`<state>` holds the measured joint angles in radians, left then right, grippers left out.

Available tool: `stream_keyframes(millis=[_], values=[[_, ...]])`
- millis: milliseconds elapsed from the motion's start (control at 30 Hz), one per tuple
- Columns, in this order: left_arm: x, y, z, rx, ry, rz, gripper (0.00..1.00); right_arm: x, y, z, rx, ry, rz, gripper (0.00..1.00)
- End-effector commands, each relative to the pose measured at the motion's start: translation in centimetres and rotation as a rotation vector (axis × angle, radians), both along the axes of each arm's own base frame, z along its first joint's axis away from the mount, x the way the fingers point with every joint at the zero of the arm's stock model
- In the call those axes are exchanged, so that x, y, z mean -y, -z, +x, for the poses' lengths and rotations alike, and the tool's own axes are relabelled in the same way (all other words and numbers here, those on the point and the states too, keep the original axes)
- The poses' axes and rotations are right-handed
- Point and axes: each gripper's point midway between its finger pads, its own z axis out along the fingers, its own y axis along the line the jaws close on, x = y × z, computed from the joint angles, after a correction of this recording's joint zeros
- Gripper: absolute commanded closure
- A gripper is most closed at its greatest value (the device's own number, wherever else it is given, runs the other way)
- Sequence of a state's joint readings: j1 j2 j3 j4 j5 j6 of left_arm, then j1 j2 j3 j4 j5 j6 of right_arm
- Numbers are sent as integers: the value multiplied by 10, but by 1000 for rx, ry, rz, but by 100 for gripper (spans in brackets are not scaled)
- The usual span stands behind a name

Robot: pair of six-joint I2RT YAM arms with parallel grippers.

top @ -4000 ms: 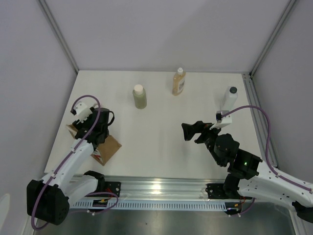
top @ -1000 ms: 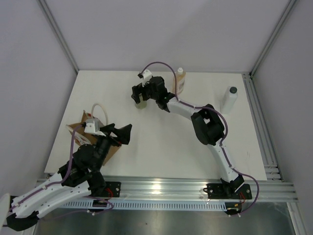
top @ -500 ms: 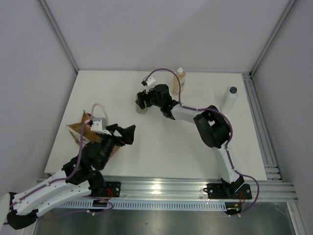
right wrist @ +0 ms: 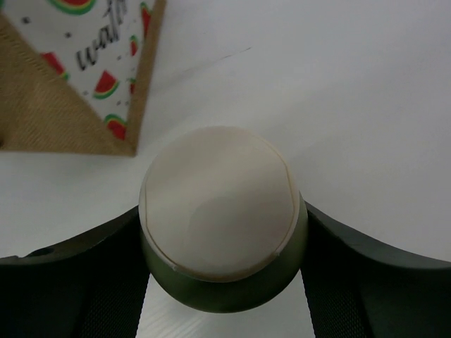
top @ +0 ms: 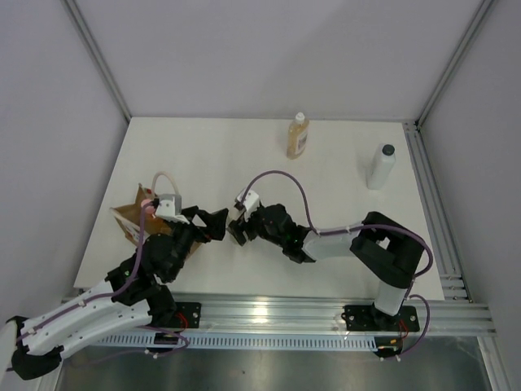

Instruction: Place the personal care products into the canvas bag

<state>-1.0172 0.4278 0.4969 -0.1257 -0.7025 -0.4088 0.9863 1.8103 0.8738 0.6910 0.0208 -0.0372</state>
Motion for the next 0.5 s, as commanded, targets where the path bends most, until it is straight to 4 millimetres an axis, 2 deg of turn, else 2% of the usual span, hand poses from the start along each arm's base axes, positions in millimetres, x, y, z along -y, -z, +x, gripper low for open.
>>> stream_keyframes(millis=[0, 100, 167, 267, 300, 367, 400, 467], values=[[8, -19, 0, 16, 25, 2, 1, 7, -11, -20, 41, 46, 9, 23], [10, -16, 2, -5, 22, 30, 1, 8, -11, -31, 45, 60, -28, 15], [10, -16, 1, -21, 24, 24, 1, 12, -10, -34, 42, 78, -43, 6], [7, -22, -2, -10, 26, -12, 1, 19, -22, -45, 50, 90, -33, 1], [6, -24, -3, -7, 28, -14, 1, 21, -42, -49, 61, 86, 5, 1], [5, -27, -4, -16, 31, -10, 1, 29, -55, -54, 38, 88, 22, 1], [5, -26, -4, -24, 31, -1, 1, 34, -78, -56, 54, 85, 62, 1], [9, -19, -2, -50, 28, 38, 1, 38, -98, -59, 15, 80, 92, 0]])
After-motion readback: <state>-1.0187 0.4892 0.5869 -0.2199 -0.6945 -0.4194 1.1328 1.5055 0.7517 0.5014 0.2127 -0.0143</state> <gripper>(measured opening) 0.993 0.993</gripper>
